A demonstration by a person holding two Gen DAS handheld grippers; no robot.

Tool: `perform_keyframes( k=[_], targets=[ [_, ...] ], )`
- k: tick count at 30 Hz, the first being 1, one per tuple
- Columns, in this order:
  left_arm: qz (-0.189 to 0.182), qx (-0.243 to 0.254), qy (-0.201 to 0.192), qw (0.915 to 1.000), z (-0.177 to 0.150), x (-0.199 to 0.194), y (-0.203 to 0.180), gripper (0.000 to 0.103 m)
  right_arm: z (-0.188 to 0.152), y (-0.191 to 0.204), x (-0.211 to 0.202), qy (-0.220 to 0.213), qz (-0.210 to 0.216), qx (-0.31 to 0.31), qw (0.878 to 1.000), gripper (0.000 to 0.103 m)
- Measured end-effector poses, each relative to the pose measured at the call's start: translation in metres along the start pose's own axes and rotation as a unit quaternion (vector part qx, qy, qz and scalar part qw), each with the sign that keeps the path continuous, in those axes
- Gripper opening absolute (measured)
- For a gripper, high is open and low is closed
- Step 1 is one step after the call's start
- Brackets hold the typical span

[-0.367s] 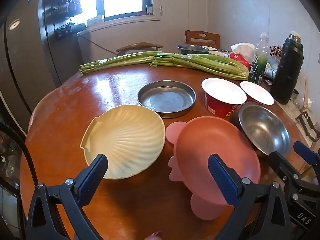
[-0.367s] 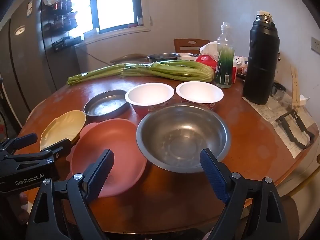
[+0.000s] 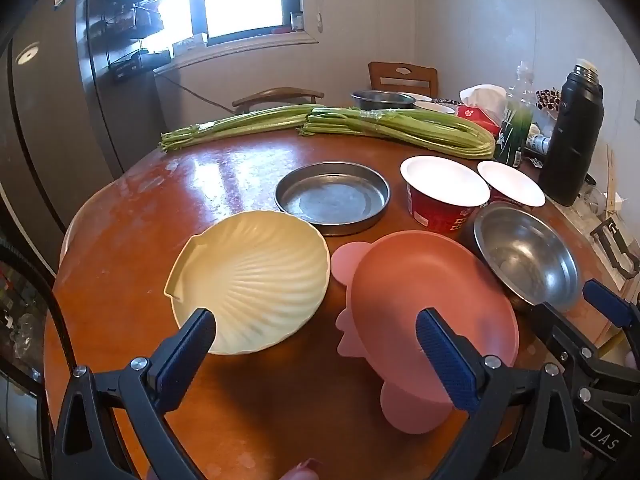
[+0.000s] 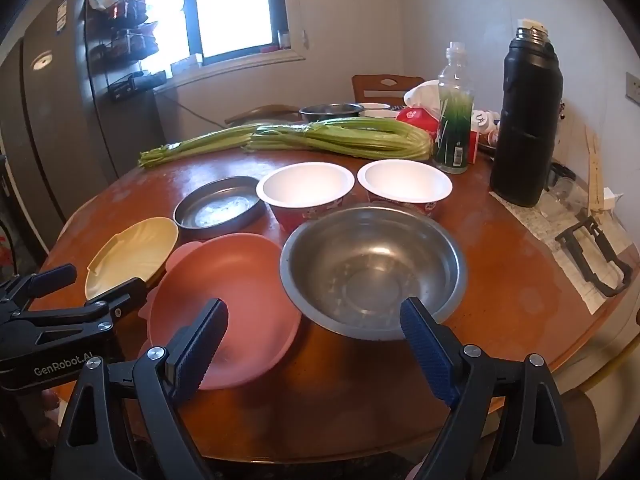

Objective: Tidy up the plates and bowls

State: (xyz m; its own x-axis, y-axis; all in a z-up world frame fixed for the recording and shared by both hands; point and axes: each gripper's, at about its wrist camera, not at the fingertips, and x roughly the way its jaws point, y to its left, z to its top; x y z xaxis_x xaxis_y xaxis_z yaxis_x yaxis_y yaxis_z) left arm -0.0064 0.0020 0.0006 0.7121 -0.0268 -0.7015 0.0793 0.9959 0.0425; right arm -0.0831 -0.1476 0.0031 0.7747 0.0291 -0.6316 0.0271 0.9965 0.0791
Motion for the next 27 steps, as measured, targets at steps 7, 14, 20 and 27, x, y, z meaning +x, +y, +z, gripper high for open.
perform_keyframes(
  k=[7,14,20,27],
  targets=[
    [0.003,0.000,0.004,1.0000,-0.0003,0.0014,-0.0014,0.101,-0.0030,0.0065,-0.0017,0.001,0.001,-0.005,1.000,0.089],
    [0.003,0.008,0.001,1.0000,-0.0014,0.0006,-0.0048,0.101,-0.0020,0.0069,-0.0034,-0.001,0.001,-0.004,1.000,0.089],
    [0.004,0.008,-0.001,1.0000,-0.0020,-0.0001,-0.0052,0.101,-0.0015,0.0069,-0.0036,0.000,0.000,-0.002,1.000,0.089],
    [0.005,0.009,0.001,0.9999,-0.0019,0.0001,-0.0059,0.101,-0.0020,0.0060,-0.0027,0.004,0.002,0.001,1.000,0.089]
  ],
)
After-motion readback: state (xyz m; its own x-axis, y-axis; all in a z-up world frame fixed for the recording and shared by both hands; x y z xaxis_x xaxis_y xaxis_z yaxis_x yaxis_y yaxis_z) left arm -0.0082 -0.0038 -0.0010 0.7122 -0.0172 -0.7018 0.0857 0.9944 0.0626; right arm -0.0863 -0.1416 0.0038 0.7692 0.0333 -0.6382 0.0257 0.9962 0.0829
